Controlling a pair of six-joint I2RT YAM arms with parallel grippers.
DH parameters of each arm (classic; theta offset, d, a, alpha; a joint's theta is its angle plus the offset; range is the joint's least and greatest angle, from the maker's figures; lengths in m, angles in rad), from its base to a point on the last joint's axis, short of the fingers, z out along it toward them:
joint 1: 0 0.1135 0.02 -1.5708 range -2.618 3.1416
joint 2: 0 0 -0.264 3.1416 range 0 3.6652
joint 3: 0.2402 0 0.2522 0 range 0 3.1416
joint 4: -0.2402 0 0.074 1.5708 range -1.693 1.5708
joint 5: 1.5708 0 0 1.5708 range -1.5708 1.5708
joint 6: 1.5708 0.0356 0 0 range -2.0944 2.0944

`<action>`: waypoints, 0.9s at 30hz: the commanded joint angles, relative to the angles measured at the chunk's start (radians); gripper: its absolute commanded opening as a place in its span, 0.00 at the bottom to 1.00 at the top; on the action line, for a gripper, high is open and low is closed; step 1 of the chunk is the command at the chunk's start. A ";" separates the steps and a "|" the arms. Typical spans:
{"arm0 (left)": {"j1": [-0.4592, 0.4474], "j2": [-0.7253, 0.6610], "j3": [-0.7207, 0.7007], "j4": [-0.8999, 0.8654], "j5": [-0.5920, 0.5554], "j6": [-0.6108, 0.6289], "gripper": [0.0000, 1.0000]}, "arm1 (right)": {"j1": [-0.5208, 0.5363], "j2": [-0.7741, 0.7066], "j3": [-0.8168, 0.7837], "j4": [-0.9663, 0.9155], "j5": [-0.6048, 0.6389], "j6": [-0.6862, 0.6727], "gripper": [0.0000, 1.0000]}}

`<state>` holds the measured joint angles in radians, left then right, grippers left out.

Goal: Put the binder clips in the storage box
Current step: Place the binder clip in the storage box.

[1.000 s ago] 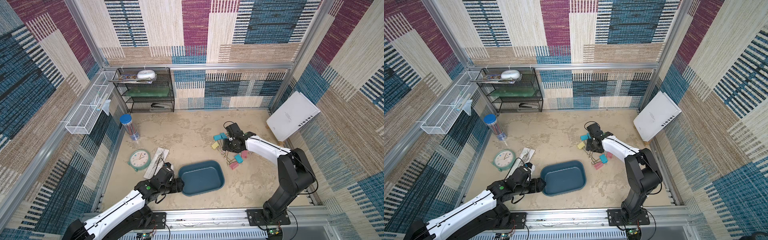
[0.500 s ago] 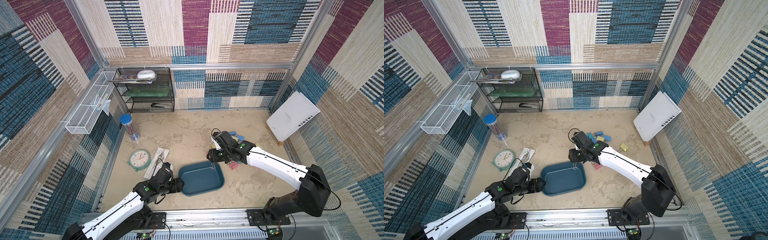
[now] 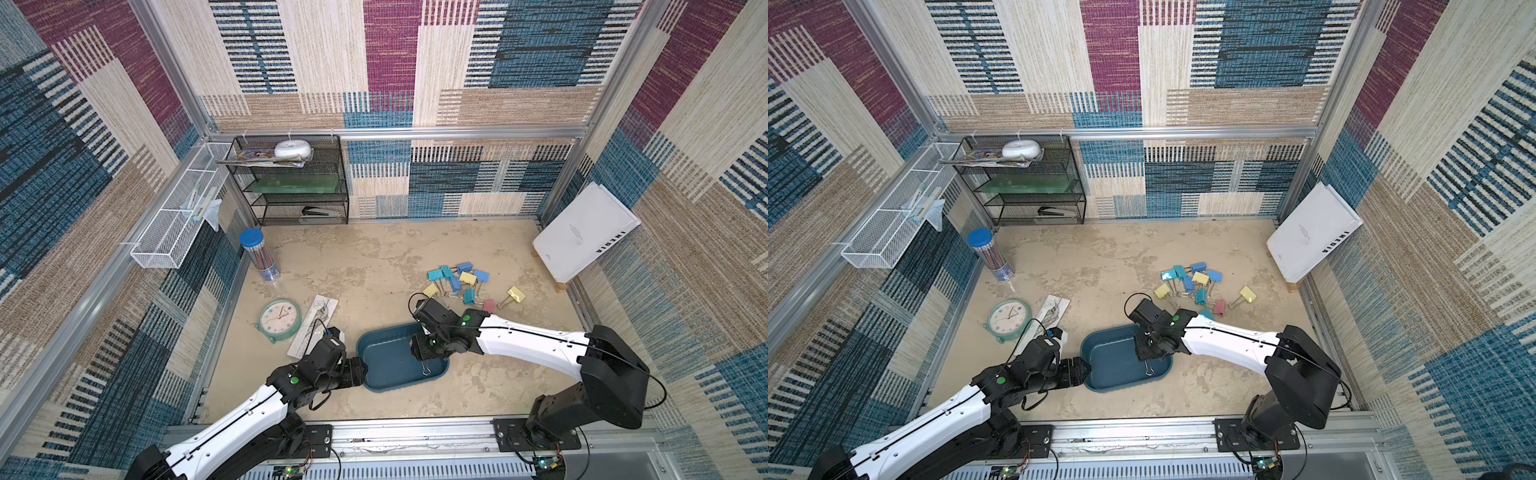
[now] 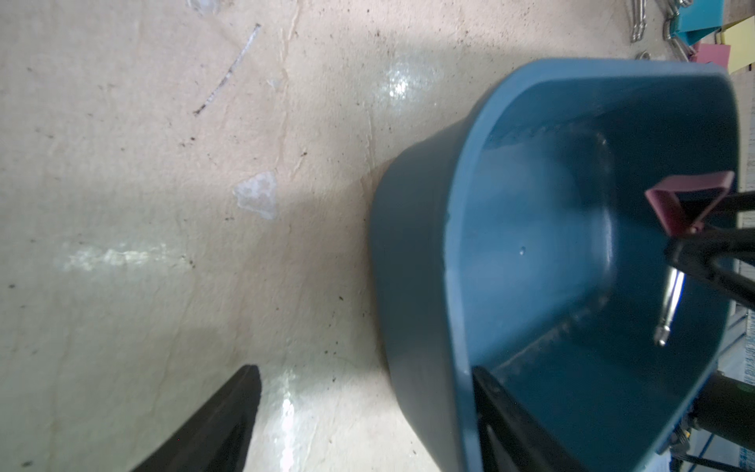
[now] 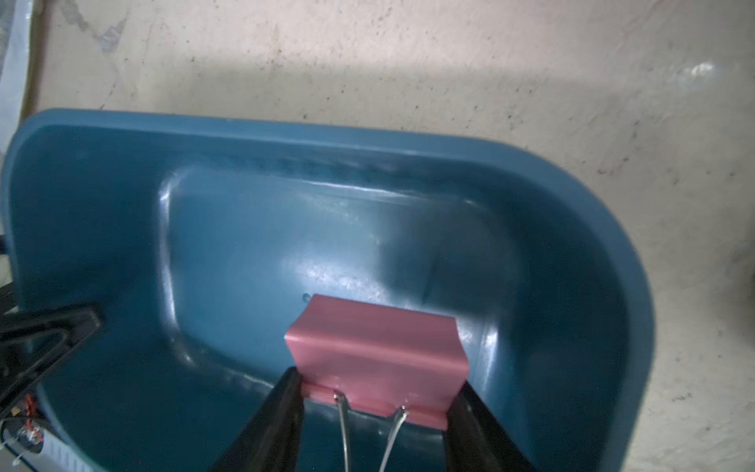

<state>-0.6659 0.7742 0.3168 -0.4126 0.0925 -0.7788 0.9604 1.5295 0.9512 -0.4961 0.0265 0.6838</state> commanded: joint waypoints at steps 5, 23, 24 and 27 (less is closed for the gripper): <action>0.000 -0.007 -0.006 0.007 -0.017 0.001 0.82 | -0.003 0.084 0.038 0.024 0.069 -0.022 0.53; 0.000 -0.005 -0.005 0.006 -0.023 0.013 0.82 | -0.012 0.104 0.089 0.019 0.122 -0.046 0.73; 0.000 -0.006 -0.005 0.006 -0.023 0.012 0.82 | -0.012 0.074 0.088 0.021 0.125 -0.049 0.73; 0.000 -0.005 -0.006 0.006 -0.025 0.015 0.82 | -0.017 -0.028 0.088 -0.013 0.196 -0.037 0.76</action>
<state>-0.6655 0.7685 0.3077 -0.4049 0.0780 -0.7780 0.9470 1.5597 1.0359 -0.4812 0.1486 0.6445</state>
